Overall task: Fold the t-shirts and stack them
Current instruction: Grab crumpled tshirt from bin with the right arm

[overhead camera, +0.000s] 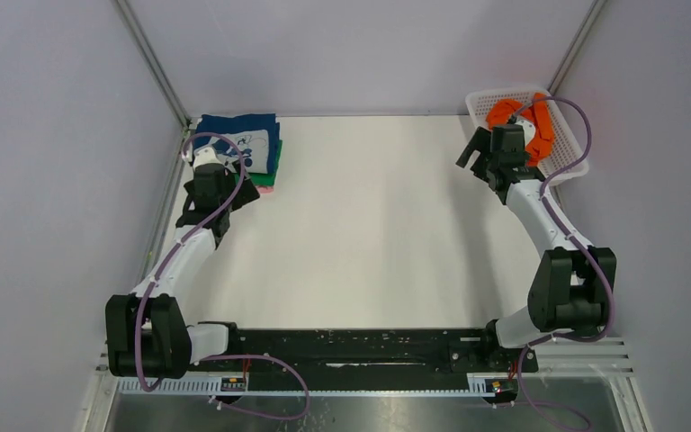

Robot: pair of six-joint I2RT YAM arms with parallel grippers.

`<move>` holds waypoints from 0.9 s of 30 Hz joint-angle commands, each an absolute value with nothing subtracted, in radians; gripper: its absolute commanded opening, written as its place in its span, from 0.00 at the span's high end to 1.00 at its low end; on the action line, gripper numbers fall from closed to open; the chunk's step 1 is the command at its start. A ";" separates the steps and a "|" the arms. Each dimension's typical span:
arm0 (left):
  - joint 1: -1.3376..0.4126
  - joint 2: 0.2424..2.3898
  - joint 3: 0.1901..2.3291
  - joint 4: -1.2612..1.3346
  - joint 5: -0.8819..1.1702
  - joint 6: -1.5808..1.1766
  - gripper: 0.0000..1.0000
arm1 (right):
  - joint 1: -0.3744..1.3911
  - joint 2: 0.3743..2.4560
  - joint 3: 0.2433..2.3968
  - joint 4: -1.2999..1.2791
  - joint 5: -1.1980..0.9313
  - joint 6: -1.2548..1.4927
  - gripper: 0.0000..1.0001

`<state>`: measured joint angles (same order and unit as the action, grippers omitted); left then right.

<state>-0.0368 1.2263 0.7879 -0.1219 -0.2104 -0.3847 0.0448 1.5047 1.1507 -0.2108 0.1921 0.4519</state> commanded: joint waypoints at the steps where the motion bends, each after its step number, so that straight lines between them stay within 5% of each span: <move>1: -0.034 1.200 0.836 -0.077 -0.156 -0.406 0.01 | 0.044 1.434 1.185 -0.105 0.218 0.379 0.01; 8: -0.034 1.161 0.812 -0.009 -0.038 -0.445 0.01 | 0.043 1.414 1.267 -0.110 0.135 0.269 0.01; 13: -0.035 1.126 0.808 0.031 0.027 -0.480 0.01 | 0.032 1.498 1.416 -0.171 0.317 0.217 0.00; 27: -0.035 1.087 0.793 0.033 0.056 -0.615 0.01 | -0.149 2.153 2.039 -0.506 0.295 0.459 0.01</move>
